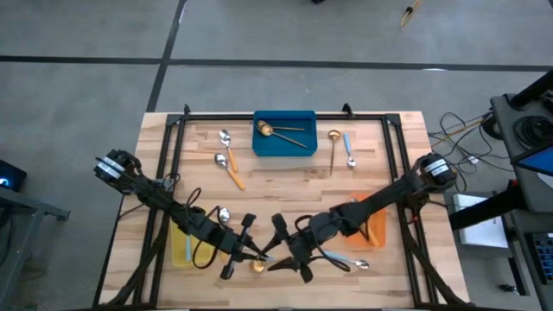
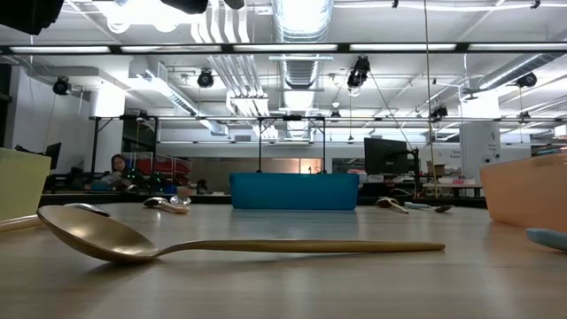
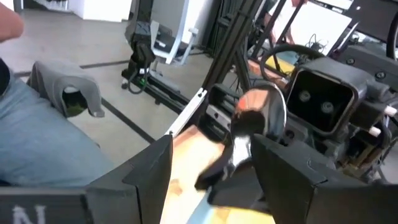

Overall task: Sort silverware by color (type)
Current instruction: Put the blue spoon into the yellow bin

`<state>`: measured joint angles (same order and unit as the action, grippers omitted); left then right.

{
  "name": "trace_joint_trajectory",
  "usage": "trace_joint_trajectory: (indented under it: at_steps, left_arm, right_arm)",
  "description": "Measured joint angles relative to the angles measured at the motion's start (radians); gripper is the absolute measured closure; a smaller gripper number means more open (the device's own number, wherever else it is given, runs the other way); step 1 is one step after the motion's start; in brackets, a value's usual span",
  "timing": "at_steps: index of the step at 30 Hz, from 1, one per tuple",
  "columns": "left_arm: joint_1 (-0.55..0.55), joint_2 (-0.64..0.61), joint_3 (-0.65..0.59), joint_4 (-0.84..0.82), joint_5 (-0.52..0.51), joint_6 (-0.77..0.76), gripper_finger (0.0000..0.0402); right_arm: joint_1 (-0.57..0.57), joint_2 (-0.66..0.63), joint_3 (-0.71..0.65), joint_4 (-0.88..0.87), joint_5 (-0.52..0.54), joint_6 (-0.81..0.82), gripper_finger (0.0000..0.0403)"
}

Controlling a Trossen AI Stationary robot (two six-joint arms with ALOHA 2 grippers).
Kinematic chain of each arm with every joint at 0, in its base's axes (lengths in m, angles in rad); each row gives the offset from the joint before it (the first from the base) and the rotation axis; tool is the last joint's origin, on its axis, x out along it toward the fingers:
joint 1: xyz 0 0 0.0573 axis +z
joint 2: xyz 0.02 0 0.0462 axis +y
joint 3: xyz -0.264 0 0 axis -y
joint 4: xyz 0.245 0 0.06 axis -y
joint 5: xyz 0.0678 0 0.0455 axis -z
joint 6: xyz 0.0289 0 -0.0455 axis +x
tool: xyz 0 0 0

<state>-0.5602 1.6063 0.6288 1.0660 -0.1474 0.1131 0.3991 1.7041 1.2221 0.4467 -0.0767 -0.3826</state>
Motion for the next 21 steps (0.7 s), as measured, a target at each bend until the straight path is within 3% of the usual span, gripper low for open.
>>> trace_joint_trajectory:
  at_steps: [10,21]
  left_arm:
    - [0.0,-0.002,-0.003,-0.038,0.002,-0.021,0.0393]
    - [0.031,0.052,0.048,-0.072,0.036,-0.046,0.0393]
  right_arm:
    - [0.002,-0.088,0.0,-0.15,0.003,0.02,0.0193]
    - [-0.018,-0.014,-0.001,0.001,-0.003,0.041,0.0193]
